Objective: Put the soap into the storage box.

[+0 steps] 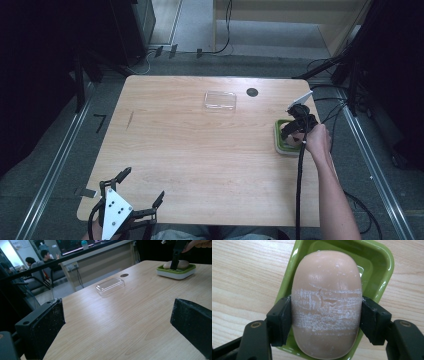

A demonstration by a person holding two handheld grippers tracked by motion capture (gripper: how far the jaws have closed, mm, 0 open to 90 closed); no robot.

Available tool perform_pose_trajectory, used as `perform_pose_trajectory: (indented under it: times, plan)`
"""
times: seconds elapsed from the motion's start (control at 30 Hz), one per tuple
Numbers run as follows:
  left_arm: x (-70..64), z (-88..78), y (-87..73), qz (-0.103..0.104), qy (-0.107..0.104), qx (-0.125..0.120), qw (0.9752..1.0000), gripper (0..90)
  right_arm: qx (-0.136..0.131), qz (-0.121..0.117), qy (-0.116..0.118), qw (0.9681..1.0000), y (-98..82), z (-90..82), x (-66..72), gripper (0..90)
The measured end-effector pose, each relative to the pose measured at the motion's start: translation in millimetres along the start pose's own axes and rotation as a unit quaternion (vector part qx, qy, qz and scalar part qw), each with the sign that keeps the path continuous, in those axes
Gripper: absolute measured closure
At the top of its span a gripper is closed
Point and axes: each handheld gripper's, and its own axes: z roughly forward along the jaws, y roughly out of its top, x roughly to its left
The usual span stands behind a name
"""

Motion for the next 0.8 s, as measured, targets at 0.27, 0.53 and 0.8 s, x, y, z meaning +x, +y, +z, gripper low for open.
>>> perform_pose_trajectory:
  times: [0.27, 0.53, 0.8]
  plan:
    - [-0.4, 0.1, -0.1, 0.002, 0.0, 0.0, 1.0, 0.0, -0.004, 0.01, -0.006, 0.9999, 0.9, 4.6, -0.6, 33.5]
    - [-0.2, -0.1, -0.2, 0.001, 0.0, 0.0, 1.0, 0.0, -0.002, 0.012, -0.008, 0.9999, 2.3, 8.6, 1.4, 33.5]
    - [-0.3, -0.1, -0.1, 0.002, 0.0, -0.001, 1.0, 0.0, 0.002, 0.014, -0.008, 0.9999, 2.3, 12.8, 1.1, 33.5]
